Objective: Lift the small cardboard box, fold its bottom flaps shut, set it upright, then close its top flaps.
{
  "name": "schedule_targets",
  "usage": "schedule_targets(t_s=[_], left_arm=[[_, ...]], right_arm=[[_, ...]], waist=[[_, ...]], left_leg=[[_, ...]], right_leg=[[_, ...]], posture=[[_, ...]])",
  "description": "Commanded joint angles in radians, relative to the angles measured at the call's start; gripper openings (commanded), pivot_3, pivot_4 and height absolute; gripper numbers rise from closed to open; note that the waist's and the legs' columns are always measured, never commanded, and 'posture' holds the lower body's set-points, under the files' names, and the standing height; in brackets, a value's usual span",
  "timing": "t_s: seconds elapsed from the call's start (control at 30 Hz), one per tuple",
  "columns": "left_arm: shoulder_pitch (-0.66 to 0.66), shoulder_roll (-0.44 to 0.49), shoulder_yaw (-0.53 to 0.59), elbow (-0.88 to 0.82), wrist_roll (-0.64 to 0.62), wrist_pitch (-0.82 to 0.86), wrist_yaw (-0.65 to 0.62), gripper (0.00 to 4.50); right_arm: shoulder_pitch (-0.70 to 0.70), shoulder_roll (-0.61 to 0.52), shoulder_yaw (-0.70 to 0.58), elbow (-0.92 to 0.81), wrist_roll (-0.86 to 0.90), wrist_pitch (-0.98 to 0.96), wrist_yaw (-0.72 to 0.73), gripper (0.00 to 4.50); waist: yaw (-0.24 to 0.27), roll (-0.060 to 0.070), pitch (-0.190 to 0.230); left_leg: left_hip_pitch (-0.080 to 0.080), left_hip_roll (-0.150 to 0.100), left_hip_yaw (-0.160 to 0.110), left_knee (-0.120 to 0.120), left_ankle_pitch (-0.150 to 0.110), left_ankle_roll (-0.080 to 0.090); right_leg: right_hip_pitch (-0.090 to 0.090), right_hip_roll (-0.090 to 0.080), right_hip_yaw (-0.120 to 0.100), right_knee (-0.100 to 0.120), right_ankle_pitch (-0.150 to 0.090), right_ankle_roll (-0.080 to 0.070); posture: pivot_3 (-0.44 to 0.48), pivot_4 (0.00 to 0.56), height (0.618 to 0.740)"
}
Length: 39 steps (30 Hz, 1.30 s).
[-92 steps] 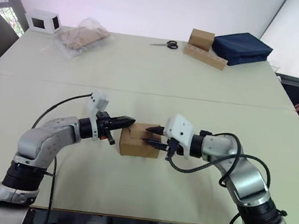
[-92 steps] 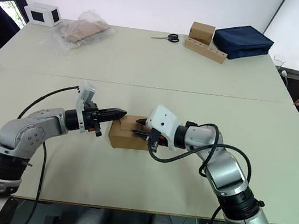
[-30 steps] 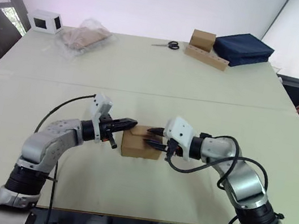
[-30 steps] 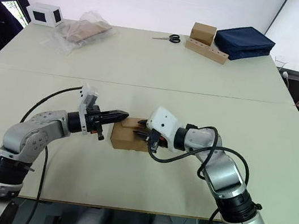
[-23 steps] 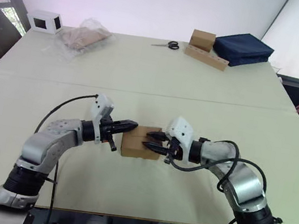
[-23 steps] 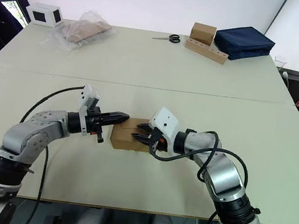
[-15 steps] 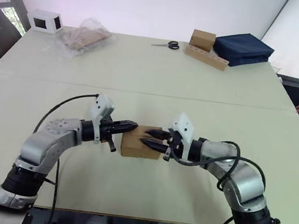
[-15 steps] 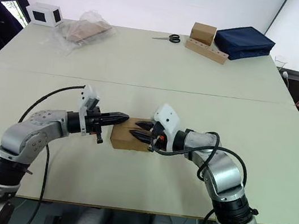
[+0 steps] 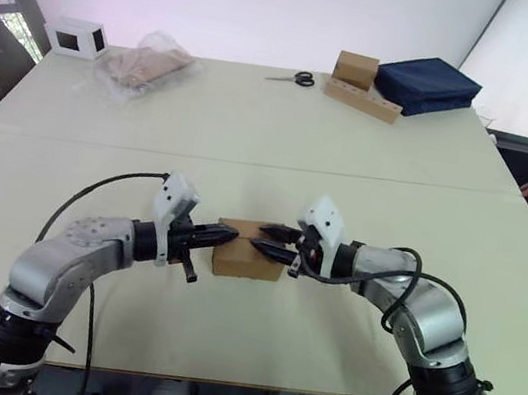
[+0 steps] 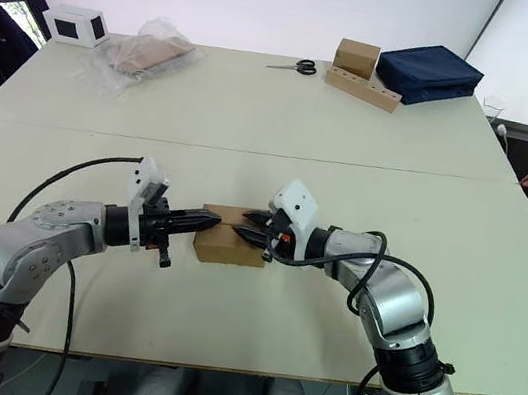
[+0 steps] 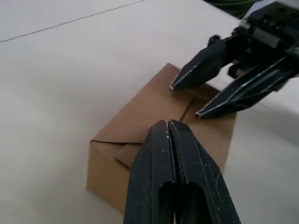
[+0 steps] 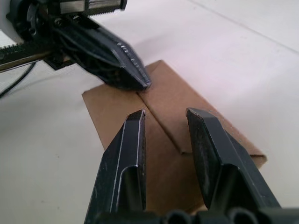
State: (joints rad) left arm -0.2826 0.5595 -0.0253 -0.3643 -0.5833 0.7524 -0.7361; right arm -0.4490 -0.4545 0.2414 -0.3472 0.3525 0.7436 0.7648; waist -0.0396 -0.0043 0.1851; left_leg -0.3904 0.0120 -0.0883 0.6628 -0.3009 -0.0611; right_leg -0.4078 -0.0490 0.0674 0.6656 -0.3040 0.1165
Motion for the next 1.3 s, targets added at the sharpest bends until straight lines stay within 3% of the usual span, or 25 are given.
schedule_targets(t_s=[0.03,0.47,0.63,0.8,1.03,1.2,1.3], left_arm=[[0.012,0.007,-0.031,0.001,0.035,-0.001,0.012,0.0],[0.054,-0.006,-0.006,-0.001,0.046,-0.048,0.039,0.0],[0.066,-0.065,0.114,-0.033,-0.013,-0.105,0.089,0.0],[0.09,-0.015,0.205,-0.093,-0.124,-0.021,0.075,0.0],[0.315,0.149,0.388,-0.234,-0.249,0.092,0.032,0.0],[0.549,0.224,0.46,-0.266,-0.211,0.05,-0.064,0.0],[0.647,0.241,0.47,-0.252,-0.171,0.001,-0.11,0.0]], right_arm=[[0.006,-0.012,0.026,0.008,-0.023,-0.006,-0.005,1.38],[0.012,-0.011,0.017,0.02,-0.034,-0.021,-0.014,1.38],[0.02,0.029,-0.087,-0.006,0.041,-0.065,-0.022,1.38],[0.041,0.012,-0.191,-0.097,0.147,-0.022,-0.016,1.38],[0.214,-0.116,-0.388,-0.289,0.362,0.147,-0.017,1.38],[0.457,-0.255,-0.463,-0.314,0.366,0.136,0.058,1.38],[0.521,-0.304,-0.487,-0.298,0.358,0.099,0.089,1.38]], waist=[[0.0,0.0,0.0],[-0.001,0.0,0.0],[0.0,0.0,0.0],[0.0,0.0,0.0],[-0.001,0.0,0.0],[0.006,0.0,0.0],[0.006,0.0,0.0]], left_leg=[[0.0,0.0,0.0,0.0,0.0,0.0],[0.001,0.0,0.0,0.0,0.0,0.0],[0.001,0.0,0.0,0.0,0.0,0.0],[0.0,0.0,0.0,0.0,0.0,0.0],[0.0,0.0,0.0,-0.001,-0.001,0.001],[0.001,0.0,0.001,-0.001,-0.001,0.001],[0.001,0.0,0.002,-0.001,-0.001,0.001]], right_leg=[[0.0,0.0,0.0,0.0,0.0,0.0],[0.001,0.0,0.0,0.0,0.0,0.0],[0.001,0.0,0.0,0.0,0.0,0.0],[0.0,0.0,0.0,0.0,0.0,0.0],[0.0,-0.001,0.0,-0.001,0.0,0.0],[0.002,0.0,0.0,-0.001,0.0,0.0],[0.002,0.0,0.001,-0.002,0.0,0.0]], posture=[[0.0,0.15,0.74],[0.0,0.15,0.74],[0.0,0.15,0.74],[0.0,0.15,0.74],[0.0,0.15,0.74],[0.0,0.15,0.74],[0.0,0.15,0.74]])
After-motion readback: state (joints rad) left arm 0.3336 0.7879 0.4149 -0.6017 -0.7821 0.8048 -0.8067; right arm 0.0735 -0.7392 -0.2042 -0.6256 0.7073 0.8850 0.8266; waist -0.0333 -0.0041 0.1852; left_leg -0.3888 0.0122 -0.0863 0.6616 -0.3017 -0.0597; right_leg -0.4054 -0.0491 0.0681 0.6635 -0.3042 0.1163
